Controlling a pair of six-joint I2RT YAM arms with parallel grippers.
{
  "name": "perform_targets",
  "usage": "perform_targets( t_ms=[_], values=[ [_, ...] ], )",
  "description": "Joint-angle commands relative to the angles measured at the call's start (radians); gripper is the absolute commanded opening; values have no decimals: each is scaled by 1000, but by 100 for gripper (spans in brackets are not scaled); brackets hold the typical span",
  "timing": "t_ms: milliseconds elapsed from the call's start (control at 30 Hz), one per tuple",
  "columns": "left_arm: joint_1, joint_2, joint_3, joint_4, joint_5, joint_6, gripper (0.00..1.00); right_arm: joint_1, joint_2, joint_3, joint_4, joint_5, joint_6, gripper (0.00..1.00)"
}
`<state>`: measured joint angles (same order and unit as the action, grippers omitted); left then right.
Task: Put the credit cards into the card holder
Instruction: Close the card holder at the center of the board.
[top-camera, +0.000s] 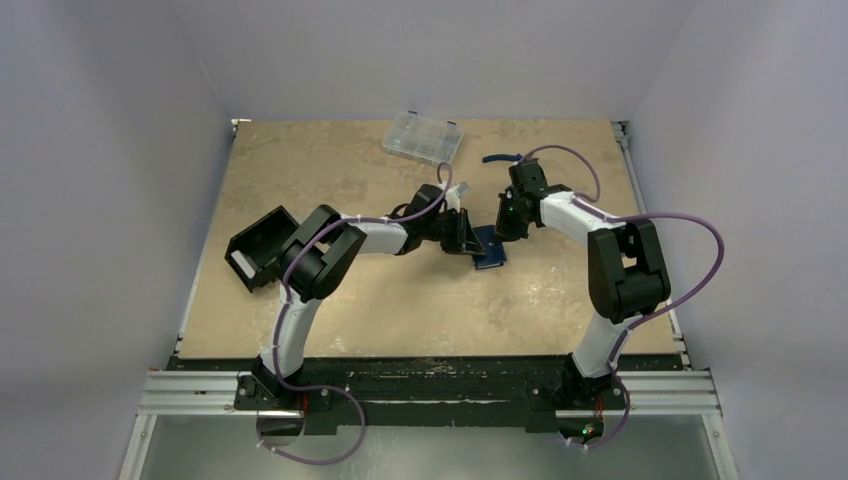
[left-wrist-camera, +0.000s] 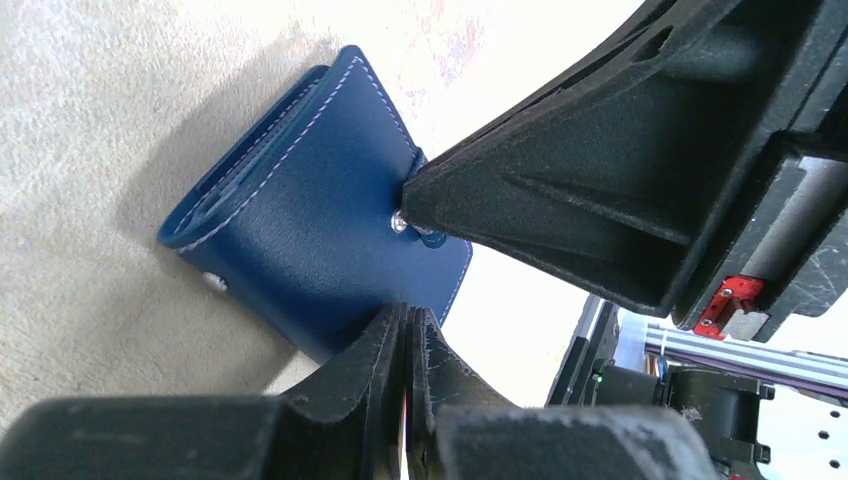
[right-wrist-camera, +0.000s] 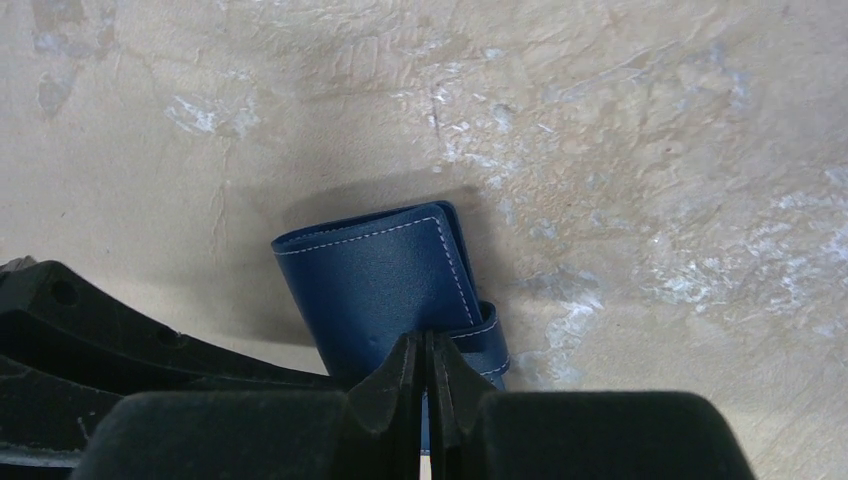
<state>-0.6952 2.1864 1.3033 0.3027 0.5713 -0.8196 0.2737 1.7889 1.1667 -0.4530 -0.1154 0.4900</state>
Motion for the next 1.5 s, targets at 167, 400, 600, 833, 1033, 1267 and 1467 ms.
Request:
perform_targets(
  t_ms=[167, 400, 600, 833, 1033, 1267, 1467],
  values=[
    [70, 11, -20, 156, 147, -220, 2, 2, 0, -1, 55, -70, -55, 13],
    [103, 44, 54, 177, 117, -251, 0, 1, -10, -17, 76, -99, -55, 18],
    [93, 114, 113, 122, 79, -207, 0, 1, -14, -19, 82, -115, -69, 25],
    [66, 140, 112, 47, 18, -168, 0, 1, -12, -27, 78, -108, -94, 24],
    [69, 115, 57, 43, -35, -176, 0, 1, -17, -55, 93, -124, -82, 20],
    [70, 108, -7, 97, -43, -209, 0, 2, -33, -132, 149, -104, -39, 8],
    [70, 105, -18, 106, -50, -218, 0, 4, -78, -243, 242, -48, 47, 4]
  ],
)
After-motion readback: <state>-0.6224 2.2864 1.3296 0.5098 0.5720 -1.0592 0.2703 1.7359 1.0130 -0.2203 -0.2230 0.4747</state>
